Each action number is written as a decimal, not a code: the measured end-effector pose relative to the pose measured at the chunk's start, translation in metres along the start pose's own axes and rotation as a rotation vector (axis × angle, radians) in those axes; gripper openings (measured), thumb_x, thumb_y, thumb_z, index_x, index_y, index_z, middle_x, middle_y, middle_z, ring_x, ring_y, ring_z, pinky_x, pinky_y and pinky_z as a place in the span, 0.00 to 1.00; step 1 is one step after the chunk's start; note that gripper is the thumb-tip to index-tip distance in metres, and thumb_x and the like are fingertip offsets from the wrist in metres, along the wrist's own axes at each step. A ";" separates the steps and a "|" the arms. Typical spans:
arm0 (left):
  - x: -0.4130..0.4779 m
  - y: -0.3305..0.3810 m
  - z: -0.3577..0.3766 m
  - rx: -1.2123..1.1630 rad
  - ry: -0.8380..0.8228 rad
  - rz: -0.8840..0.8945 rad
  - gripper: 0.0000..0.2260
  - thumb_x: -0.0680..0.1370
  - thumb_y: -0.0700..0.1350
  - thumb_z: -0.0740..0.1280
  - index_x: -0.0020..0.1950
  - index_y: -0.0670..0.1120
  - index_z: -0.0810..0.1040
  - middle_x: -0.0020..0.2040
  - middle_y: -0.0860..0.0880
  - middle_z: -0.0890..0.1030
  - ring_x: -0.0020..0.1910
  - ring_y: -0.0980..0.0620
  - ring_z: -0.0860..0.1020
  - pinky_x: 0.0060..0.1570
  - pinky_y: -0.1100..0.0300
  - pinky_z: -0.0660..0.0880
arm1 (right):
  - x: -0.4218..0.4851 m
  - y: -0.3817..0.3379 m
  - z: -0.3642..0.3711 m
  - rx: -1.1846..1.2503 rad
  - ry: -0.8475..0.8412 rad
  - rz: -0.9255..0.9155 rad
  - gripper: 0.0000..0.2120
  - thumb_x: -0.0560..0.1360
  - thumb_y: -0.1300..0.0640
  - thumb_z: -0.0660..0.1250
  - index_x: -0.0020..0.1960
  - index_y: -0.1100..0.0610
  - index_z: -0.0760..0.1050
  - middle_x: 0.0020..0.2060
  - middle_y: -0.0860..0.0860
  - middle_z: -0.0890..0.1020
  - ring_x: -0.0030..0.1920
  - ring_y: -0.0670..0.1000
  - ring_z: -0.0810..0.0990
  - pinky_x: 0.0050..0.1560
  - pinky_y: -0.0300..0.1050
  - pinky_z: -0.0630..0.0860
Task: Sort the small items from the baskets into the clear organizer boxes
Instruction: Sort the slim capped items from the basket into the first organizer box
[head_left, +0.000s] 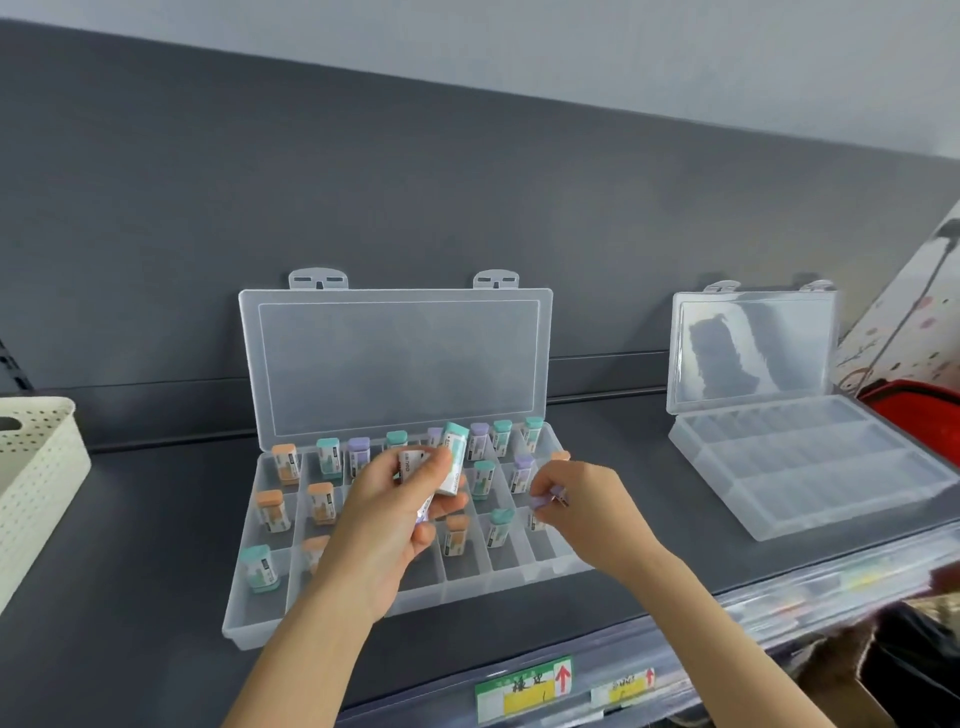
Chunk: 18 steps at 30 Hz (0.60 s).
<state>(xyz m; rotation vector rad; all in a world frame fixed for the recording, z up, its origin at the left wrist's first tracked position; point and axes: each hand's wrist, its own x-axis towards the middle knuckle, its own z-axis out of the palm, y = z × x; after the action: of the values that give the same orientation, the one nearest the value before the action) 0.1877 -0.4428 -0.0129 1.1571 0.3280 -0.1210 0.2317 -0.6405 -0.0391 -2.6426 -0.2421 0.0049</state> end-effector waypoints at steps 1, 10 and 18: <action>0.001 0.000 0.000 0.003 -0.003 0.001 0.11 0.74 0.47 0.69 0.55 0.45 0.78 0.45 0.46 0.84 0.38 0.52 0.83 0.21 0.69 0.66 | 0.002 0.001 0.001 -0.030 -0.003 -0.021 0.02 0.75 0.59 0.68 0.45 0.56 0.80 0.48 0.48 0.80 0.40 0.46 0.77 0.44 0.42 0.77; 0.007 -0.001 0.004 0.037 0.009 0.022 0.14 0.72 0.49 0.70 0.55 0.46 0.78 0.49 0.44 0.83 0.39 0.51 0.83 0.22 0.69 0.67 | 0.006 0.010 0.007 -0.055 -0.034 -0.041 0.03 0.76 0.57 0.67 0.47 0.55 0.80 0.47 0.50 0.79 0.43 0.50 0.79 0.45 0.40 0.77; 0.009 -0.004 0.018 0.018 0.055 0.031 0.13 0.73 0.48 0.70 0.56 0.45 0.78 0.50 0.43 0.83 0.39 0.51 0.83 0.22 0.68 0.67 | 0.010 0.020 0.005 -0.102 -0.069 -0.175 0.04 0.76 0.58 0.67 0.51 0.54 0.76 0.48 0.47 0.77 0.44 0.47 0.78 0.45 0.37 0.76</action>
<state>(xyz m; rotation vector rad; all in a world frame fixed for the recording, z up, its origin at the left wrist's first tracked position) 0.1981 -0.4602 -0.0131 1.1841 0.3579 -0.0647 0.2451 -0.6541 -0.0526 -2.7158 -0.5089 0.0263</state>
